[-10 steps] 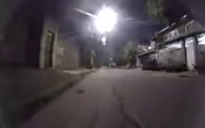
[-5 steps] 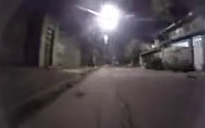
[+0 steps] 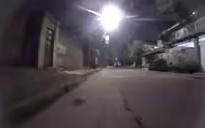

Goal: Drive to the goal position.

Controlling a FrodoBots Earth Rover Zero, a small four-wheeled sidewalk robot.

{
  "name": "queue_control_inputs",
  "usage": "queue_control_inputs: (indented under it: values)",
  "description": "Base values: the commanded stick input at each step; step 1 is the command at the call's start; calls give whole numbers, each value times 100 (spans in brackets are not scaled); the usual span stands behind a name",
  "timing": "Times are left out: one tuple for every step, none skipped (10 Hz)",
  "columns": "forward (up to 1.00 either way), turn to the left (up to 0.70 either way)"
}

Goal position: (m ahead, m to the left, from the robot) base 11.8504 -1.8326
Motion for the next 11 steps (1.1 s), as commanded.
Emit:
queue_control_inputs:
  values:
    - [70, 0]
    - [70, 0]
    - [70, 0]
    - [70, -30]
    - [70, -35]
    - [70, -35]
    - [70, -35]
    - [70, -35]
    - [70, -34]
    - [70, -21]
    - [70, -4]
